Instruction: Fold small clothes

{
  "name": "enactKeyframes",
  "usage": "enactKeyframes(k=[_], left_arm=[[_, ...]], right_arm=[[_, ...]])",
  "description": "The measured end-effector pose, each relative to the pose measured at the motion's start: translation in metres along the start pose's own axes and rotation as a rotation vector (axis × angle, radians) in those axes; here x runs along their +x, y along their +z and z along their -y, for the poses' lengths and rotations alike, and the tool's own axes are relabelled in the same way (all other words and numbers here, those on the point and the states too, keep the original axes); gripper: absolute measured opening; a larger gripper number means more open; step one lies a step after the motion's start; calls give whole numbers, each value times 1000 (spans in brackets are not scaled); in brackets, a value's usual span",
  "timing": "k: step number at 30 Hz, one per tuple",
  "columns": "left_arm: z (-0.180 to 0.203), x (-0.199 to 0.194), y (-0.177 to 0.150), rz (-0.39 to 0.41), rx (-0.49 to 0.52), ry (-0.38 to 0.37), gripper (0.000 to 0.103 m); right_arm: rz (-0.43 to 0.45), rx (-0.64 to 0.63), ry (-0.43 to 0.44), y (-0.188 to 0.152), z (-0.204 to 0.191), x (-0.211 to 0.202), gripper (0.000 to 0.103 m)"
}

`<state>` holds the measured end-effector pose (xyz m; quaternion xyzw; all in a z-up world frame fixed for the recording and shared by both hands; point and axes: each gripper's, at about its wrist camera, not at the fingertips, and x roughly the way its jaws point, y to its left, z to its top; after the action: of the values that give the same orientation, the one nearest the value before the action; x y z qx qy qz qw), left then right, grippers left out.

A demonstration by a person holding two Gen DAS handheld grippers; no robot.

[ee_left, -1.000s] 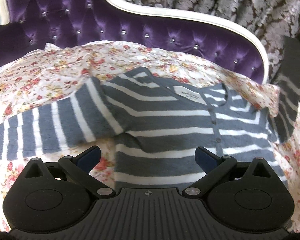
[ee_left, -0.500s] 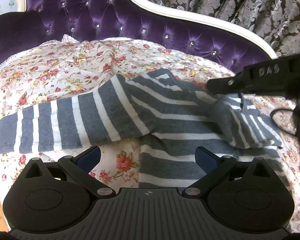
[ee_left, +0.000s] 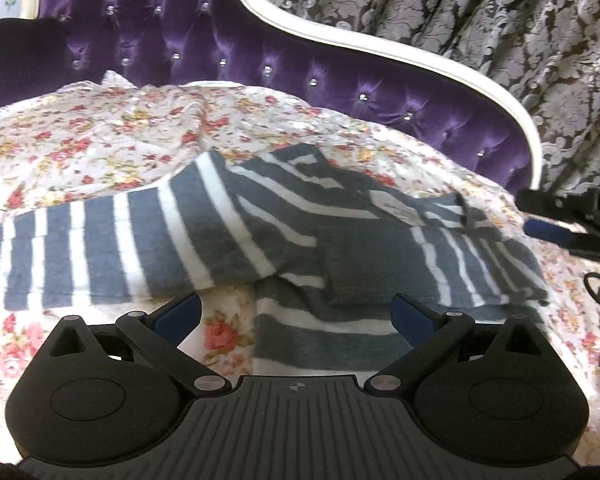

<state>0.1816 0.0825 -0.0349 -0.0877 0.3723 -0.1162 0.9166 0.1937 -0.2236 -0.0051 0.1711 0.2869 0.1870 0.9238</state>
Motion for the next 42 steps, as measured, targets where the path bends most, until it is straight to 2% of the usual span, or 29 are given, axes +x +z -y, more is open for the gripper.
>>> enactKeyframes(k=[5,9,13,17,19,24,31,34,38,39,40,41,42], left_arm=[[15,11,0,-17,29,-55,102],[28,18,1,-20,45,-99,102],[41,28,9,-17,96,-101,101],[45,44,18,-29,84,-106,97],[46,53,21,-47,71,-108,80],[51,73,23,-106,73,-83,67],[50,68,25,-104,64,-2,65],[48,72,24,-135,45,26,65],[51,76,26,-141,39,26,65],[53,78,27,-141,45,33,61],[54,78,27,-126,44,30,33],[54,78,27,-116,39,17,17],[54,77,28,-119,30,-8,11]], right_arm=[[85,3,-140,-5,41,-19,81],[117,45,-176,-7,68,-24,81],[123,61,-161,1,74,-27,81],[142,77,-146,1,79,-32,81],[149,84,-142,0,82,-35,81],[171,81,-152,4,85,-40,81],[198,121,-152,7,96,-50,81],[197,130,-147,7,97,-50,81],[193,128,-139,7,97,-51,81],[192,131,-137,7,98,-51,81],[192,137,-136,8,100,-52,81],[192,144,-137,8,101,-52,81],[192,153,-138,9,103,-52,81]])
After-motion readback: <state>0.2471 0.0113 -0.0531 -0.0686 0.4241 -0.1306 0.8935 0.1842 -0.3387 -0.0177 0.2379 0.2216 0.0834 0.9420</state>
